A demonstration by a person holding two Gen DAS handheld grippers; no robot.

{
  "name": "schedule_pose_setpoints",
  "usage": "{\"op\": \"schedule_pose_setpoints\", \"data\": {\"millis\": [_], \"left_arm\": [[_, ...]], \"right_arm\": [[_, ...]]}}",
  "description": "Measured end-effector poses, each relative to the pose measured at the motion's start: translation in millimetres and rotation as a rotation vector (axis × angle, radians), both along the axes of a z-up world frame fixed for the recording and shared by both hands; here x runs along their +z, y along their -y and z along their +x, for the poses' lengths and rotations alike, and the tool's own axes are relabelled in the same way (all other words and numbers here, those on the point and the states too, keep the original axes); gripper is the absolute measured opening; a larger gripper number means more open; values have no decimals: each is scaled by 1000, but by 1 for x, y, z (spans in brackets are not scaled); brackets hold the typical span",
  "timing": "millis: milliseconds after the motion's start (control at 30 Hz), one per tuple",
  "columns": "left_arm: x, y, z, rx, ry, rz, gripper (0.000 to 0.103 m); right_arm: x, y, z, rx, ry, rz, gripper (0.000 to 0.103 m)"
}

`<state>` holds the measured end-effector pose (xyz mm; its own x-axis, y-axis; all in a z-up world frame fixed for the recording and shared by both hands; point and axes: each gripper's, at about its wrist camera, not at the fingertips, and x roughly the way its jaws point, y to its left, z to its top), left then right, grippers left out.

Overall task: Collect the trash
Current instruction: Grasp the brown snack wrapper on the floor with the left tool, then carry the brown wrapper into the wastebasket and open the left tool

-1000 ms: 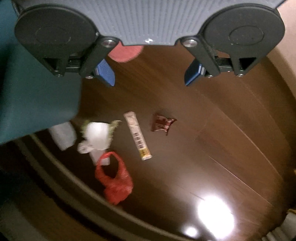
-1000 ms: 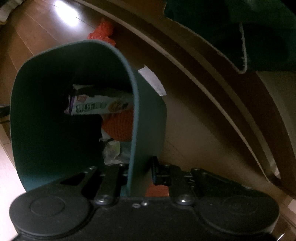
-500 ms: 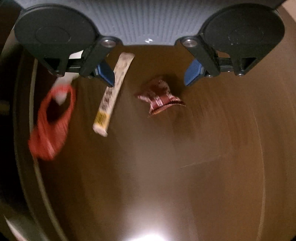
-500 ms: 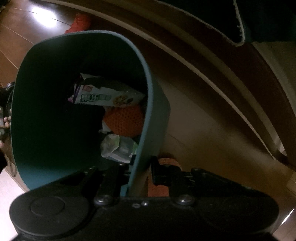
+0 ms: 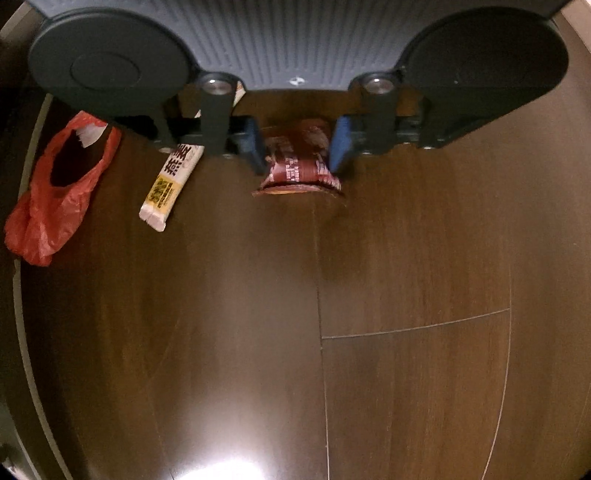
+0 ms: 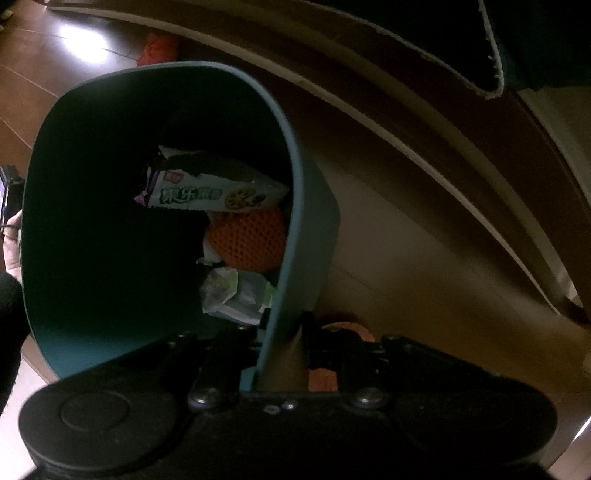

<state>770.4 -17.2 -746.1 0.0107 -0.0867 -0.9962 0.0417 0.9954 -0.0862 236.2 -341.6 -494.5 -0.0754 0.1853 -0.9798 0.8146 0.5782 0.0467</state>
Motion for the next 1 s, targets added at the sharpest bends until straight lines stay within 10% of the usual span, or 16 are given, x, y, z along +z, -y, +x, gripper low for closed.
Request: {"op": "schedule_pose_setpoints", "data": {"millis": [433,1000], "left_arm": [[42,-12,-24,-112,48,46,31],[337,-44,-150,-524,253,64,31]], "right_arm": [[21,-3,-5,12,16,-45,13],[73,-5,5,129,65,-116,13]]}}
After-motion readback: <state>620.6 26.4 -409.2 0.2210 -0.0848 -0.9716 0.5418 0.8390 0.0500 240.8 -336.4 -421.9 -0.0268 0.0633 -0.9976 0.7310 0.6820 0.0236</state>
